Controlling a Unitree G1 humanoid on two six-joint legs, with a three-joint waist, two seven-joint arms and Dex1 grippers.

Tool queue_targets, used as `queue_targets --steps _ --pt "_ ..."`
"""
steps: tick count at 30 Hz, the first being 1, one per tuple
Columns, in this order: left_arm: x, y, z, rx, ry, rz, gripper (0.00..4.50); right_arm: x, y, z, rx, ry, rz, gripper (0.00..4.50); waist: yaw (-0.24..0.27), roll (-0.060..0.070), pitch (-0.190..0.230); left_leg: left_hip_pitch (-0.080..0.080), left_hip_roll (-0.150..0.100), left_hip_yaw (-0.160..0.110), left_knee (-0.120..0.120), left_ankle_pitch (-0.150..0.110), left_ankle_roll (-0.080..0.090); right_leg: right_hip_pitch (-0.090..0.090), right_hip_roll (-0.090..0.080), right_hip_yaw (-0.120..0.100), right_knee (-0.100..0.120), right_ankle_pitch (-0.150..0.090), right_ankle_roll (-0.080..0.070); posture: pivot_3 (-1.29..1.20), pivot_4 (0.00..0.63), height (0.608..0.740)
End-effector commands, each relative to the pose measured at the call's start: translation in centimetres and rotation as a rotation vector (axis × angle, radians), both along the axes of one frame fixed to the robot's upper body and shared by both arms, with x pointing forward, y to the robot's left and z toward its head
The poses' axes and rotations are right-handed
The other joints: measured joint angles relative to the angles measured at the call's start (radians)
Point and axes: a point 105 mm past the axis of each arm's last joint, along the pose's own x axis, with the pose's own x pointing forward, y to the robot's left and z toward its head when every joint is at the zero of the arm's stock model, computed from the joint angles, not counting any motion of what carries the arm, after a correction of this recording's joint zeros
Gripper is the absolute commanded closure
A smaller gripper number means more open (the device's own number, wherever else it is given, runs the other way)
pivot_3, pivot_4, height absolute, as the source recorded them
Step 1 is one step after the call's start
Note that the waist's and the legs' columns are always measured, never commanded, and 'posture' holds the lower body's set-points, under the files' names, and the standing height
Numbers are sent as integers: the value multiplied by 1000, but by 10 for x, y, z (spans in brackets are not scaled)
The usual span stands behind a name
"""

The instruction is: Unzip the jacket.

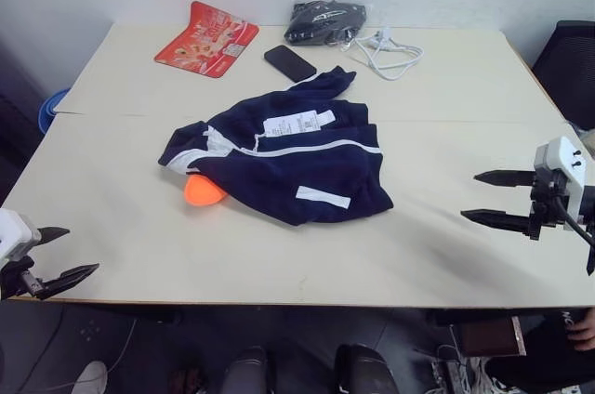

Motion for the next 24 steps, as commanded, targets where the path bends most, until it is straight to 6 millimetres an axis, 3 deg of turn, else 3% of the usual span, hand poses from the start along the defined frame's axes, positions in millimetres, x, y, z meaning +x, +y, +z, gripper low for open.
queue_targets --steps 1,12,16,20,24 --pt "2 -3 7 -25 -24 4 23 1 -2 11 -6 -59 -16 0 0 0 0 0 0 0 0 0 0 0 0 0 0 0 0 0 150 740" --pt "13 -28 14 -160 -76 -19 23 -4 10 22 71 -42 13 0 2 0 0 0 1 0 0 0 0 0 0 1 0 0 0 0 150 740" --pt "26 -69 23 -264 -147 -76 23 -13 41 42 120 -67 130 0 8 0 0 1 2 -3 0 0 0 0 0 2 1 0 0 0 150 740" --pt "52 -122 26 -324 -255 -104 23 -30 87 67 183 -103 293 0 18 0 0 0 2 -5 1 0 0 0 -1 2 1 0 0 0 150 740" --pt "79 -144 22 -342 -313 -22 23 -40 115 77 204 -137 376 0 28 -4 -1 0 -1 -6 2 0 0 1 0 2 1 1 1 0 150 740"
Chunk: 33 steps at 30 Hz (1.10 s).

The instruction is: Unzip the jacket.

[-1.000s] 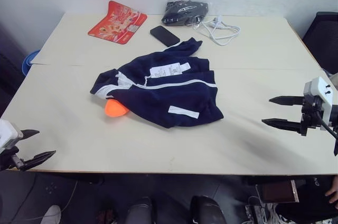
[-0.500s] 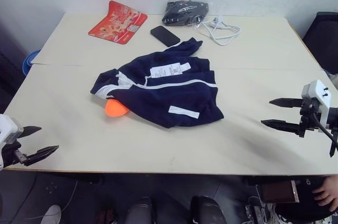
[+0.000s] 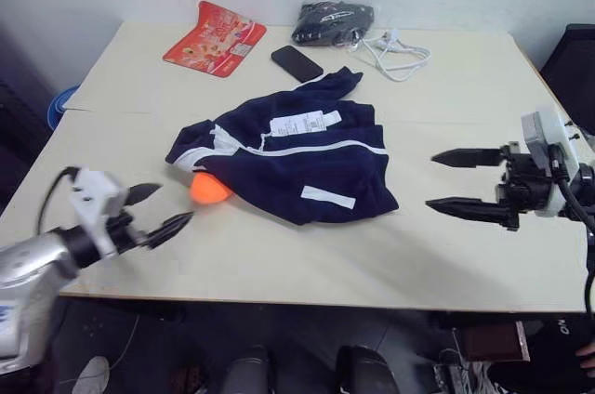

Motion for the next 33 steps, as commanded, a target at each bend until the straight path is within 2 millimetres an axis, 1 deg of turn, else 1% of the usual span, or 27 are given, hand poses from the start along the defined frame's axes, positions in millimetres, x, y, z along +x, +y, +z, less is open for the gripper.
queue_targets --steps 1,4,6,10,14,16,19,20,21,24,27,29,31,32,33 --pt "16 -7 0 38 -35 95 23 -9 16 14 21 -55 44 0 4 -1 0 0 -1 0 0 0 0 0 0 0 0 0 0 0 150 740" --pt "36 -16 -9 84 -53 148 23 -14 30 22 54 -70 86 0 9 -2 0 0 -2 1 0 0 0 0 0 0 0 0 0 0 150 740" --pt "45 -21 -14 107 -59 165 23 -15 35 25 68 -76 95 0 11 -2 0 0 -2 1 0 0 0 0 1 0 0 0 0 0 150 740" --pt "53 -29 -21 110 -49 168 23 -14 39 29 73 -93 93 0 13 -3 1 -1 -2 1 0 0 0 0 1 0 -1 0 0 0 150 740" --pt "58 -39 -25 95 -49 136 23 -12 38 28 78 -95 83 0 14 -3 1 -1 -2 1 0 0 0 0 1 0 -1 0 0 0 150 740" --pt "64 -40 -27 100 -50 142 23 -12 39 26 78 -93 81 0 16 -3 1 -1 -2 1 0 0 0 0 1 -1 -1 0 0 0 150 740" --pt "69 -38 -24 85 -63 161 570 -12 39 23 78 -89 78 0 15 -3 1 -1 -2 1 1 0 0 0 1 -1 -1 0 0 0 150 740" --pt "68 -39 -24 79 -64 155 919 -12 39 23 77 -89 76 0 15 -3 1 -1 -2 1 1 0 0 0 0 -1 -1 0 0 0 150 740" --pt "68 -40 -24 78 -61 151 1137 -12 38 22 76 -90 74 0 14 -3 1 -1 -2 1 1 0 0 0 1 -1 -1 0 0 0 150 740" --pt "63 -39 -30 71 -46 152 2056 -6 34 22 63 -123 37 0 14 -3 1 -1 -2 1 1 0 0 0 1 -1 -1 0 0 0 150 740" --pt "57 -31 -32 51 -42 185 2882 -1 30 23 62 -132 13 0 13 -3 1 -1 -2 1 1 0 0 0 1 -1 -1 0 0 0 150 740" --pt "52 -19 -27 36 -63 240 3458 -1 29 24 63 -131 14 0 13 -3 1 -1 -2 1 1 0 0 0 1 -1 -1 0 0 0 150 740" --pt "46 2 -24 57 -97 336 3911 1 28 21 47 -134 13 0 9 -3 1 -1 -2 1 0 0 0 0 1 -1 -1 0 0 0 150 740" --pt "40 15 -26 74 -103 390 4053 2 28 19 41 -136 10 0 6 -3 1 0 -1 1 0 0 0 0 1 0 -1 0 0 0 150 740" --pt "34 27 -27 69 -111 428 4053 3 28 18 39 -135 9 0 4 -3 1 0 -1 1 0 0 0 0 1 0 -1 0 0 0 150 740"
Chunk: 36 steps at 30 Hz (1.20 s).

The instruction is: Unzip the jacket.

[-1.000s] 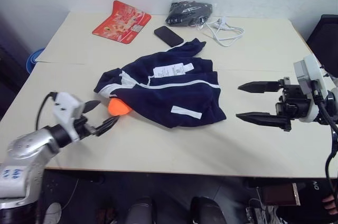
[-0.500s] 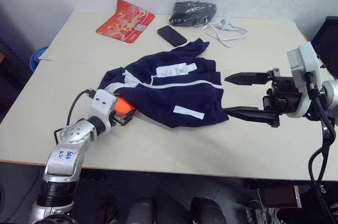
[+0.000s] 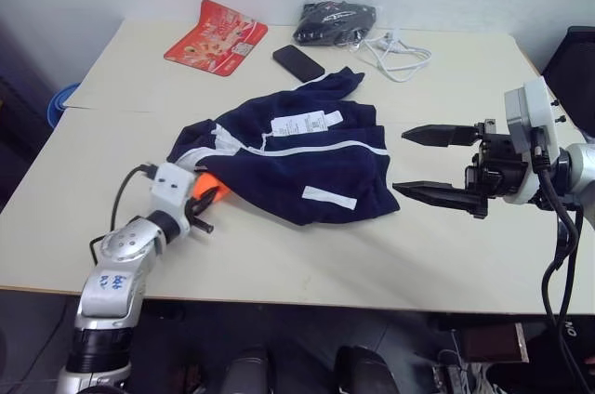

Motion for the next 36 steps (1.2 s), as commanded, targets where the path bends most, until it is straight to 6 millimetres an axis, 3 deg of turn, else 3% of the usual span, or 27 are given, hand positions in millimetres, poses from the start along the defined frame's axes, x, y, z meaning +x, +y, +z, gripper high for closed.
queue_targets --steps 1,4,6,8,10,13,16,19,24,32,36 --pt "-21 42 14 20 -93 155 4053 1 1 1 -11 -35 11 0 -7 0 0 0 0 0 0 0 0 0 0 0 0 0 0 0 150 740" --pt "-46 89 23 -45 -154 299 4053 3 4 -2 -13 -27 30 0 -13 0 0 0 1 0 0 0 0 0 0 0 0 0 0 0 150 740" --pt "-53 111 28 -71 -180 377 4053 3 5 -3 -16 -25 42 0 -14 -1 0 0 2 0 0 0 0 0 0 0 0 0 0 0 150 740" --pt "-59 150 33 -104 -210 535 4053 4 9 -3 -9 -25 62 0 -6 0 0 0 2 -1 0 0 0 0 -1 0 0 0 0 0 150 740" --pt "-58 181 37 -125 -237 637 4053 5 13 -2 -1 -26 85 0 0 -1 0 0 1 -1 1 0 0 0 -1 0 0 0 0 0 150 740" --pt "-39 198 43 -103 -223 615 4053 4 19 -3 -2 -19 126 0 9 -2 0 0 -1 -1 1 0 0 0 -1 -1 0 0 0 0 150 740" --pt "-31 208 40 -33 -186 612 4053 2 23 0 4 -14 160 0 7 -3 -1 -1 -2 -1 1 -1 1 0 -1 -1 0 0 0 0 150 740" --pt "-29 211 18 -7 -99 611 4053 1 24 1 9 -14 173 0 2 -3 -1 -1 -2 0 0 -1 1 0 -1 -1 -1 0 0 0 150 740" --pt "-36 212 4 -16 -76 630 2588 2 24 -1 6 -16 173 0 -17 -4 -1 0 0 1 -1 -1 0 -1 0 -2 0 0 0 0 150 740" --pt "-52 204 13 22 -89 586 25 5 16 -5 -12 -16 156 0 -21 -4 -1 0 1 1 -1 -1 0 -1 0 -1 0 0 0 0 150 740" --pt "-69 199 31 28 -91 564 8 7 13 -9 -14 -12 138 0 -21 -5 -1 0 3 0 -1 -1 0 -1 -1 0 0 0 0 0 150 740"
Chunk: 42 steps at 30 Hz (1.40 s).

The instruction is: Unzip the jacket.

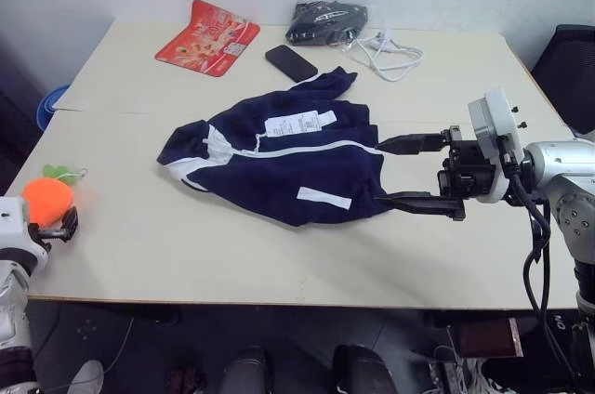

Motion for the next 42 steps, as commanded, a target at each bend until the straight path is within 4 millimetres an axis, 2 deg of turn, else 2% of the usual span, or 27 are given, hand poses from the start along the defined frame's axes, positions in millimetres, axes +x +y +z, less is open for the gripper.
queue_targets --steps 1,3,5,6,8,11,13,14,20,24,28,33,36,42 --pt "-14 -2 37 33 -58 -20 8 -2 -4 5 -7 -51 -11 0 0 0 0 0 0 0 0 0 0 0 0 0 0 0 0 0 150 740" --pt "-22 -10 47 36 -47 -60 8 -1 -7 1 -21 -51 -23 0 0 0 0 0 1 0 0 0 0 0 0 0 0 0 0 0 150 740" --pt "-25 -30 67 44 -46 -161 8 1 -11 -4 -48 -59 -46 0 2 0 0 0 1 0 0 0 0 0 0 0 0 0 0 0 150 740" --pt "-26 -42 74 42 -40 -226 8 3 -13 -6 -63 -68 -56 0 3 -1 0 0 1 0 0 0 0 0 0 0 -1 0 0 0 150 740" --pt "-29 -80 88 54 8 -451 8 10 -19 -15 -124 -100 -90 0 6 -1 0 0 1 0 0 0 0 0 -1 1 0 0 0 0 150 740" --pt "-35 -126 101 99 96 -724 8 20 -25 -28 -231 -173 -116 0 3 1 1 0 1 0 0 0 0 0 -1 1 -1 0 0 0 150 740" --pt "-27 -151 103 212 179 -872 8 30 -23 -34 -269 -217 -128 0 1 2 2 0 1 1 0 0 0 0 0 2 -1 0 0 0 150 740" --pt "-18 -158 100 292 216 -907 8 37 -21 -37 -303 -254 -131 0 1 3 2 0 -1 2 0 0 -1 -1 1 2 -1 0 0 0 150 740" --pt "43 -183 68 727 348 -1048 8 68 -8 -71 -557 -436 -14 0 -8 8 2 1 -1 10 -2 1 -3 -2 4 3 0 0 -1 0 150 740" --pt "71 -180 49 978 434 -1116 8 69 -4 -85 -646 -448 109 0 -13 8 3 -4 -1 12 -2 1 -4 -8 6 2 -1 -1 -1 0 150 740" --pt "99 -189 49 1015 379 -1126 8 78 8 -84 -611 -471 95 0 -21 7 3 -7 0 13 -3 1 -4 -10 6 0 0 0 -1 0 150 740" --pt "116 -196 43 1012 341 -1144 8 95 18 -95 -625 -498 35 0 -27 7 3 -6 0 12 0 1 -4 -10 5 1 3 0 -1 0 150 740" --pt "116 -203 41 992 321 -1185 614 100 16 -104 -655 -486 35 606 -27 7 3 -4 0 12 0 1 -4 -9 5 1 4 0 -1 0 150 740" --pt "106 -205 35 980 326 -1226 2561 97 4 -108 -691 -465 59 2648 -26 7 3 -2 0 11 2 1 -3 -6 5 0 4 0 -1 0 150 740"
